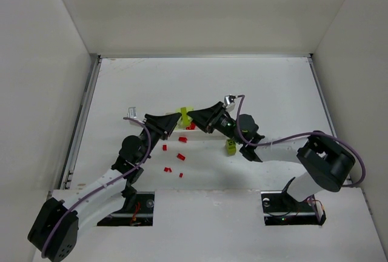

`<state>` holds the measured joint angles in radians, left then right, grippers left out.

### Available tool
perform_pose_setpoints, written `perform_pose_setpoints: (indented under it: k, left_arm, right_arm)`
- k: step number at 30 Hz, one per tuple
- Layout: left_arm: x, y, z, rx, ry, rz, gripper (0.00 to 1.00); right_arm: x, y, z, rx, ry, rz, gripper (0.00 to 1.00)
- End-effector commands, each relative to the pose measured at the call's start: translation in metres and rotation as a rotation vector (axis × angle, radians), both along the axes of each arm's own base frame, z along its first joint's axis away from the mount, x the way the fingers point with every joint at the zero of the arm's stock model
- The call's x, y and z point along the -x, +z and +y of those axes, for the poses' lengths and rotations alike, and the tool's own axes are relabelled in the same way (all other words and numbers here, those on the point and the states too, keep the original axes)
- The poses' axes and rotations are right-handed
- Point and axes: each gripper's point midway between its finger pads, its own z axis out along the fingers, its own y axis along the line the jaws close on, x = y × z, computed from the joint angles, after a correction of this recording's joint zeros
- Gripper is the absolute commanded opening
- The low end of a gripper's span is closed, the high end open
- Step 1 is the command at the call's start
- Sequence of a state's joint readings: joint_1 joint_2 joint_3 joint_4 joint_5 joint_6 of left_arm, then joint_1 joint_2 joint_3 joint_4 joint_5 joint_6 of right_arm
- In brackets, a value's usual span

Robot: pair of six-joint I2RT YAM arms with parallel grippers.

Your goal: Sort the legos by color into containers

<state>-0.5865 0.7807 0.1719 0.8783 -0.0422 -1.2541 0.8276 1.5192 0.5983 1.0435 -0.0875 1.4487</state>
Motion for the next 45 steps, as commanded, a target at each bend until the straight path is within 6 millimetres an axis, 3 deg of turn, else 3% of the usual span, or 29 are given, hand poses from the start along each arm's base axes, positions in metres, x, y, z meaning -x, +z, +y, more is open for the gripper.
perform_pose_setpoints:
  k: [1, 10, 20, 25, 30, 41, 45]
  left_arm:
    - [-0.006, 0.019, 0.015, 0.025, 0.065, -0.078, 0.24]
    - [-0.017, -0.005, 0.027, -0.102, 0.115, -0.023, 0.19]
    - [-0.062, -0.078, 0.019, -0.585, 0.174, 0.203, 0.27]
    - [-0.076, -0.091, 0.014, -0.748, 0.206, 0.212, 0.28]
    - [-0.079, -0.105, 0.017, -0.859, 0.235, 0.252, 0.33]
    - [-0.077, -0.114, 0.018, -0.859, 0.231, 0.29, 0.49]
    - [-0.07, -0.091, 0.012, -0.784, 0.226, 0.243, 0.49]
  right_arm:
    - [-0.003, 0.014, -0.015, -0.047, -0.027, -0.042, 0.24]
    - [-0.008, 0.004, -0.052, -0.002, -0.094, -0.064, 0.24]
    - [-0.006, -0.025, -0.072, 0.31, -0.221, -0.133, 0.24]
    - [0.0, -0.036, -0.082, 0.476, -0.282, -0.176, 0.24]
    - [0.004, -0.039, -0.081, 0.522, -0.285, -0.199, 0.25]
    - [0.002, -0.038, -0.075, 0.521, -0.271, -0.21, 0.25]
    - [0.001, -0.034, -0.073, 0.505, -0.272, -0.209, 0.25]
